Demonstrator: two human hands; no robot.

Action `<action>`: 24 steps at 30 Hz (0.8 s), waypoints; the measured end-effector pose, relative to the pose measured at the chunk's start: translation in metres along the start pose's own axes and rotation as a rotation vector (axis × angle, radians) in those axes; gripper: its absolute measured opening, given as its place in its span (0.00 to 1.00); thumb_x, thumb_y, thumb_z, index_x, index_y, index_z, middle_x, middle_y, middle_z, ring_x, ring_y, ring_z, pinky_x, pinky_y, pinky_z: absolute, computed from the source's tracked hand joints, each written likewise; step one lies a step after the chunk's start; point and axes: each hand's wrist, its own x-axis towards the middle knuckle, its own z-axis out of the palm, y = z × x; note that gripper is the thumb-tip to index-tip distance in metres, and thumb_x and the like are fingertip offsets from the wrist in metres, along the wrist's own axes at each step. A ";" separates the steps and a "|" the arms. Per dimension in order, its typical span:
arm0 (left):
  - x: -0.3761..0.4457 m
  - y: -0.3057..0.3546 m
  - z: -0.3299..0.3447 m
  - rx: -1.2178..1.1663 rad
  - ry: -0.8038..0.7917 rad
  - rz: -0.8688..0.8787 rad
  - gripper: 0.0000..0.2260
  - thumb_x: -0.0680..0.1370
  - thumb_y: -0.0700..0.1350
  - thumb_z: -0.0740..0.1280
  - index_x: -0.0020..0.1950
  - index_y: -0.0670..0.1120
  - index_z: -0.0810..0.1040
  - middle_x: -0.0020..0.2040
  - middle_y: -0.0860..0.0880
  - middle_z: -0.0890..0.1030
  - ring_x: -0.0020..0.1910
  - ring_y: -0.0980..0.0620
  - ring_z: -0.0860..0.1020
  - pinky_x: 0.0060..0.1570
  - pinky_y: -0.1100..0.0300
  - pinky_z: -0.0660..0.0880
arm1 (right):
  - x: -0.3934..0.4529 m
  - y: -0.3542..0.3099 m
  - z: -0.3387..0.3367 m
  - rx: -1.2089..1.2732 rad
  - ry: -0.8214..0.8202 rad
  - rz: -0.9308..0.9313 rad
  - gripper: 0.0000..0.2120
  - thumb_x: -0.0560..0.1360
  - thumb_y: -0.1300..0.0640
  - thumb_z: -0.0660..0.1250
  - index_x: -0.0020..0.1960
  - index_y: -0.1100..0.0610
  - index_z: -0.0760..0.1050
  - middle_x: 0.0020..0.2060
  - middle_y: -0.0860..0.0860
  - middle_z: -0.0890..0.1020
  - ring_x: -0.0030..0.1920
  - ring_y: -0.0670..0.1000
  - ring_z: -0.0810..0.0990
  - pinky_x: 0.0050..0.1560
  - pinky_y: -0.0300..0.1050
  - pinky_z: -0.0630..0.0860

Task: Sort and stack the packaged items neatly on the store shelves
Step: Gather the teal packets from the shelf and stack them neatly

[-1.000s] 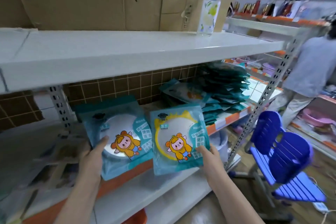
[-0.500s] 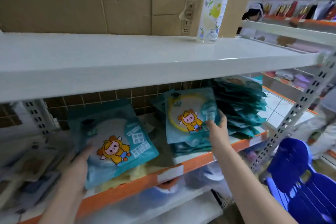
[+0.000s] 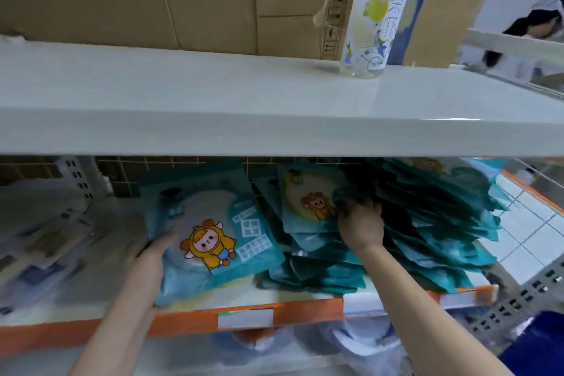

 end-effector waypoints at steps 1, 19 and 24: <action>0.000 0.003 0.010 -0.011 -0.022 0.021 0.08 0.78 0.43 0.64 0.55 0.41 0.72 0.38 0.44 0.72 0.34 0.50 0.69 0.39 0.58 0.67 | -0.001 0.001 -0.001 -0.029 -0.019 -0.016 0.17 0.80 0.52 0.55 0.67 0.49 0.72 0.68 0.58 0.69 0.66 0.63 0.64 0.60 0.53 0.67; 0.036 -0.031 0.183 0.806 -0.208 0.329 0.53 0.64 0.71 0.67 0.79 0.51 0.44 0.79 0.47 0.47 0.76 0.41 0.50 0.72 0.40 0.55 | -0.010 0.030 0.002 0.234 0.061 -0.169 0.22 0.79 0.51 0.60 0.73 0.49 0.65 0.74 0.54 0.62 0.71 0.58 0.63 0.66 0.51 0.67; 0.039 -0.029 0.148 0.672 -0.259 0.372 0.46 0.61 0.73 0.64 0.74 0.53 0.62 0.71 0.47 0.68 0.69 0.44 0.67 0.64 0.44 0.69 | -0.010 0.022 0.007 0.101 0.063 -0.135 0.19 0.80 0.52 0.54 0.70 0.53 0.70 0.69 0.54 0.71 0.69 0.58 0.65 0.66 0.50 0.65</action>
